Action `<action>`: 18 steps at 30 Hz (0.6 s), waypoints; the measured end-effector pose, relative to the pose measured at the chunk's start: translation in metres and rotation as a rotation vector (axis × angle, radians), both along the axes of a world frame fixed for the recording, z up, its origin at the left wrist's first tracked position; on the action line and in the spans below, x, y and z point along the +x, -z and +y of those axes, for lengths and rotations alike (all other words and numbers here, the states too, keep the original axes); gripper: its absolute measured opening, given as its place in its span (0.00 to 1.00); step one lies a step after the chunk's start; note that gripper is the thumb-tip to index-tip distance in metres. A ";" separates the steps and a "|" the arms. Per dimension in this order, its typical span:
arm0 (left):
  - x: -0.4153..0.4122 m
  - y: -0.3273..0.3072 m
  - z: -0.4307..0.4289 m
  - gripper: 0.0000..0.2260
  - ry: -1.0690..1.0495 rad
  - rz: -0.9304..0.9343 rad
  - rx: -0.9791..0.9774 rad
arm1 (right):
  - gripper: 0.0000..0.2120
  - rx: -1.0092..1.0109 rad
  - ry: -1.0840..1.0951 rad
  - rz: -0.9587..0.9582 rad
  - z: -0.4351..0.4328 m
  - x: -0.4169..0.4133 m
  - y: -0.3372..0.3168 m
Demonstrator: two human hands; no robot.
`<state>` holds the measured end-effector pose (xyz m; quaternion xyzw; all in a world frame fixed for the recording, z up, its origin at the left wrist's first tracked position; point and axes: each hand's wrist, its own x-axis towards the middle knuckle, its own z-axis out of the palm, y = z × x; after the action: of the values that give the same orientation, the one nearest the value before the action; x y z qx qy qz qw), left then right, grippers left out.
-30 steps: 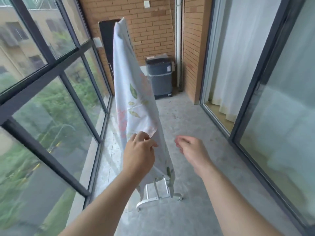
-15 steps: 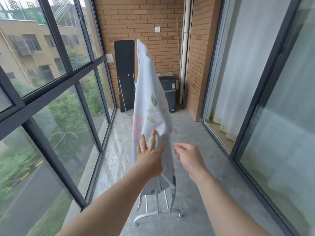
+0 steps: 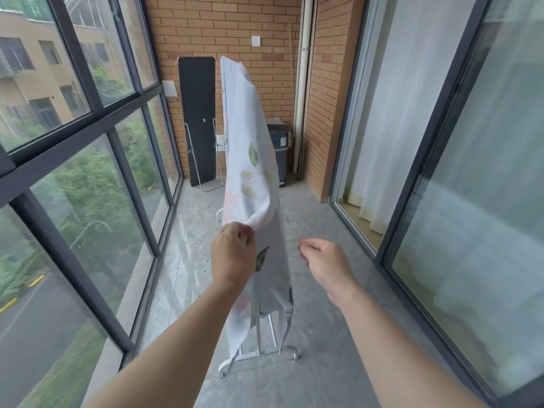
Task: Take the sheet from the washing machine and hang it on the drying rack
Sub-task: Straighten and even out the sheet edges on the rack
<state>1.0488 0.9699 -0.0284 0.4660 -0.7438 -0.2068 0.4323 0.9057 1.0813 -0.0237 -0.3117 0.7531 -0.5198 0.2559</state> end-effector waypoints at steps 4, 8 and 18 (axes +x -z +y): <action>0.009 -0.021 0.012 0.09 -0.084 0.089 0.036 | 0.09 0.007 -0.092 0.002 -0.006 0.002 -0.014; 0.019 -0.045 0.022 0.07 -0.212 0.176 0.071 | 0.10 -0.027 -0.194 0.019 -0.016 0.008 -0.025; 0.017 -0.105 0.004 0.25 -0.342 -0.234 -0.405 | 0.18 -0.049 -0.308 -0.005 -0.022 0.016 -0.031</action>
<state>1.0655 0.9740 0.0769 0.5093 -0.7256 0.0771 0.4563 0.9215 1.0592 0.0071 -0.4285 0.6826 -0.4935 0.3270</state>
